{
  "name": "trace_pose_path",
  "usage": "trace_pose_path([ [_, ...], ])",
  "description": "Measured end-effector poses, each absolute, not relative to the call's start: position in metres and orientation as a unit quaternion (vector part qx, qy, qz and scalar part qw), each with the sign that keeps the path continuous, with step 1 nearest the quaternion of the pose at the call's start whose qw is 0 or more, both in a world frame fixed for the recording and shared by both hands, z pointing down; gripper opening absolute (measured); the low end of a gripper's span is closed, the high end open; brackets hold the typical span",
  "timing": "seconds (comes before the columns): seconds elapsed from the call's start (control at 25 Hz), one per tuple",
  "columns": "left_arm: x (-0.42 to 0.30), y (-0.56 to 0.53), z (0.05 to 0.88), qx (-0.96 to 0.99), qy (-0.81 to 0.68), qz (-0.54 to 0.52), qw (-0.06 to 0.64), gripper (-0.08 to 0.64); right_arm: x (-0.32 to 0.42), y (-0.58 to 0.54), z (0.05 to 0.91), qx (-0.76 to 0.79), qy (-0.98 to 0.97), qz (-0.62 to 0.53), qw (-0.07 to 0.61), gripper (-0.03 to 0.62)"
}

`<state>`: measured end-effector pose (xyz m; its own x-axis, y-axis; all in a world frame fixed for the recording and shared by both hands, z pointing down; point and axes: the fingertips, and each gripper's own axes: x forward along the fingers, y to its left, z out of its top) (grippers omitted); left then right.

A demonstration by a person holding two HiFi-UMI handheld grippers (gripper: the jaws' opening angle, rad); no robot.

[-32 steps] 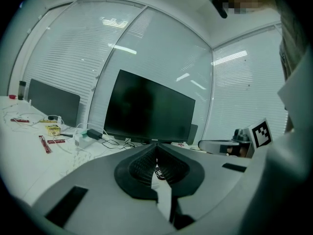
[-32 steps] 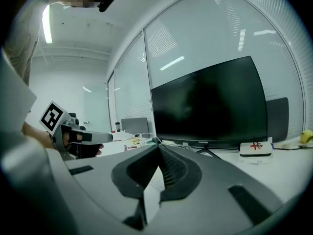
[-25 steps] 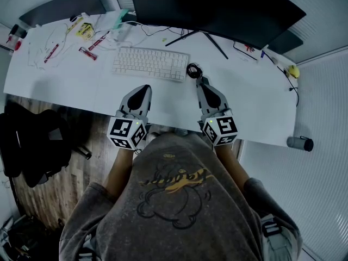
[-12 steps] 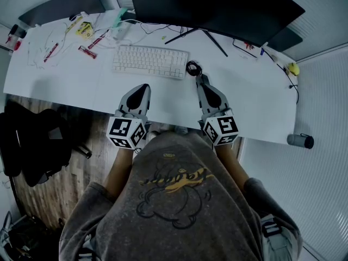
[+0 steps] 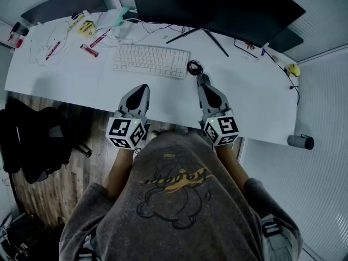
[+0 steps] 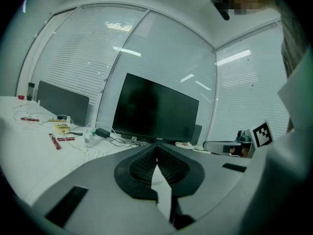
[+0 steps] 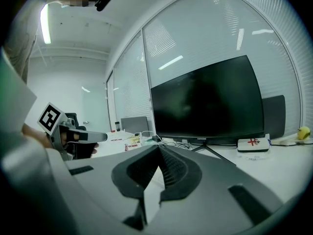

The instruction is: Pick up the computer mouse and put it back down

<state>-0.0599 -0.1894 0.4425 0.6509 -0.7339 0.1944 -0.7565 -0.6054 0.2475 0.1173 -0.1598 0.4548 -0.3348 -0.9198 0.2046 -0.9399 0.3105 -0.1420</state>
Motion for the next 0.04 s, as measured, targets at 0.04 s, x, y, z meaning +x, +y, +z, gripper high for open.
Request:
trace_pose_path([
  [0.04,-0.0604,-0.1891,0.4423,0.895,-0.417,0.036,0.156,0.018,0.1169,-0.1597,0.4546,0.574,-0.809,0.118,0.043,0.006],
])
